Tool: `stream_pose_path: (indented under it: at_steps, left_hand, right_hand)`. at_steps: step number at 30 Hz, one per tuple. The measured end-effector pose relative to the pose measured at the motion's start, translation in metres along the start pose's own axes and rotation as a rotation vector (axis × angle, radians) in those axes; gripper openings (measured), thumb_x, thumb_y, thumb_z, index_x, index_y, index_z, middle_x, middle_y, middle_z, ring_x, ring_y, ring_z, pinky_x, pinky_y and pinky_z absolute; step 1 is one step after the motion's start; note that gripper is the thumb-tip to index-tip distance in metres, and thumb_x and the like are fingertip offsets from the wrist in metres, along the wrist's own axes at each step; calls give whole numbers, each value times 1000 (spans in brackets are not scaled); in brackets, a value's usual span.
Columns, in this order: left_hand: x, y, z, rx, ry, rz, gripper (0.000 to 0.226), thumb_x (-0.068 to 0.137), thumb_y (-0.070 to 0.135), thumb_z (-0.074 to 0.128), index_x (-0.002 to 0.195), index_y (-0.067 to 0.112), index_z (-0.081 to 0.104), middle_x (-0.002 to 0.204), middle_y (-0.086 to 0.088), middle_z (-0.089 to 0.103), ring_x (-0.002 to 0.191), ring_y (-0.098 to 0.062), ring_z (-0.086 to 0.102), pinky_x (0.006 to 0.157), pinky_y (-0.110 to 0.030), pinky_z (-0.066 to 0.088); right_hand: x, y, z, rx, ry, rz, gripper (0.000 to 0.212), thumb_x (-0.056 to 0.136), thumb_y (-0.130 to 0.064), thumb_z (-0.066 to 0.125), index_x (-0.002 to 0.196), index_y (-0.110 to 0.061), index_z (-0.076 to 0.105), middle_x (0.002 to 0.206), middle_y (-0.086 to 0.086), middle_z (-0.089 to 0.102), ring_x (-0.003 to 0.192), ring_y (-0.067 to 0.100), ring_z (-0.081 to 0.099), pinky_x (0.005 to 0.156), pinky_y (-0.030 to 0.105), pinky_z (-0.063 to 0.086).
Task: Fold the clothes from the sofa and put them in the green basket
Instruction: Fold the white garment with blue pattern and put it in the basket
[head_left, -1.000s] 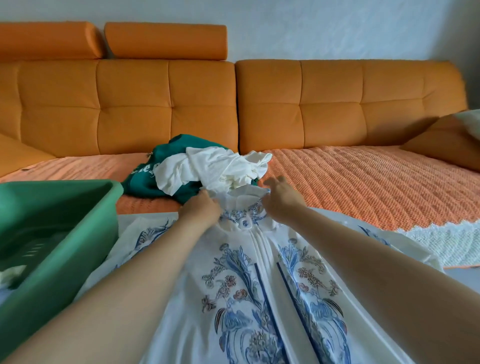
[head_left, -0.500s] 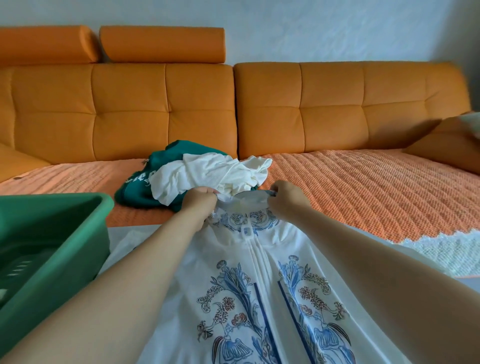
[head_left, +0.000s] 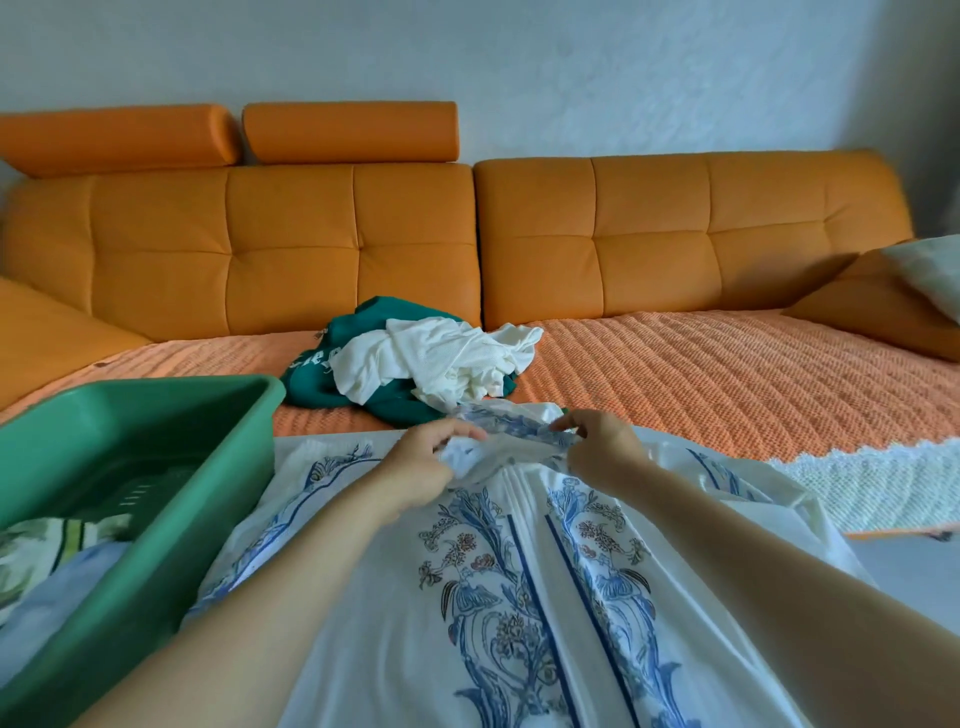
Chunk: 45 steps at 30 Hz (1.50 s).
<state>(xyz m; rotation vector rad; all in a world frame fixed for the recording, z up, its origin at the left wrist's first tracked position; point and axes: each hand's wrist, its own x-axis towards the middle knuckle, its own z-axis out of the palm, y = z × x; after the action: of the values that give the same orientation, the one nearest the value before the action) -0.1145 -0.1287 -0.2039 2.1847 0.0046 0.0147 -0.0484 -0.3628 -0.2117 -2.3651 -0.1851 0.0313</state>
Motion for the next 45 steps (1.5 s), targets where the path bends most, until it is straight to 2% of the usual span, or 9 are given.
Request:
stream_pose_path:
  at_steps: [4,8,14,21,25,28,35,40,45]
  left_hand:
    - [-36,-1,6,151,-84,-37,75,78,-15,41,75,53,73,103,25,64,101,6,56,77,-13,42]
    - [-57,-8,13,262,-170,-113,49,79,-4,43,66,32,73,84,17,71,87,-1,63,65,-16,46]
    - [-50,0,20,358,85,-88,15,95,23,44,105,22,56,103,3,63,86,-12,59,70,-34,50]
    - [-1,10,36,399,104,-196,73,98,30,59,157,20,18,152,-11,39,131,-33,48,97,-40,44]
    - [19,1,35,319,158,-235,29,91,31,70,114,14,68,115,-8,68,103,-26,64,75,-29,48]
    - [21,-6,34,351,157,-240,9,90,28,68,81,31,69,104,0,71,85,-17,61,64,-25,41]
    - [5,4,28,-125,58,-316,99,74,43,82,154,32,25,137,-5,53,114,-26,58,93,-40,51]
    - [-18,21,18,-143,80,-145,12,82,28,79,90,24,72,87,8,70,90,-18,63,75,-29,50]
    - [-53,55,-9,-139,339,105,19,85,24,75,85,31,57,86,13,57,77,-4,53,67,-22,42]
  right_hand:
    - [-41,1,-7,-193,28,-8,32,78,-8,50,79,-32,72,65,-12,67,55,8,58,61,28,56]
    - [-77,9,-7,-533,-100,-68,21,74,-18,45,70,-25,64,76,-12,62,87,15,56,105,43,35]
    - [-97,5,3,-719,-27,-150,47,78,-59,33,91,-23,61,107,3,56,106,23,50,100,45,36]
    - [-72,-11,26,-473,-48,-224,52,89,-55,53,133,-26,56,115,-2,65,106,22,61,93,40,50]
    - [-63,-7,26,-457,-13,-183,17,85,-19,55,79,-18,71,80,-3,70,77,23,66,63,31,53]
    - [-61,-8,24,-331,-37,-210,19,90,-21,51,80,-17,67,84,-2,66,76,20,63,66,36,55]
    - [-66,-21,6,310,-41,-214,28,106,-19,41,79,-19,46,67,-6,43,54,6,38,54,23,36]
    - [-83,-17,-5,382,-160,-205,14,102,-21,51,88,-22,52,64,-8,51,49,5,37,44,15,33]
    - [-98,-17,-11,-68,-118,-241,19,88,-23,73,88,-33,57,71,-11,59,60,6,53,52,17,40]
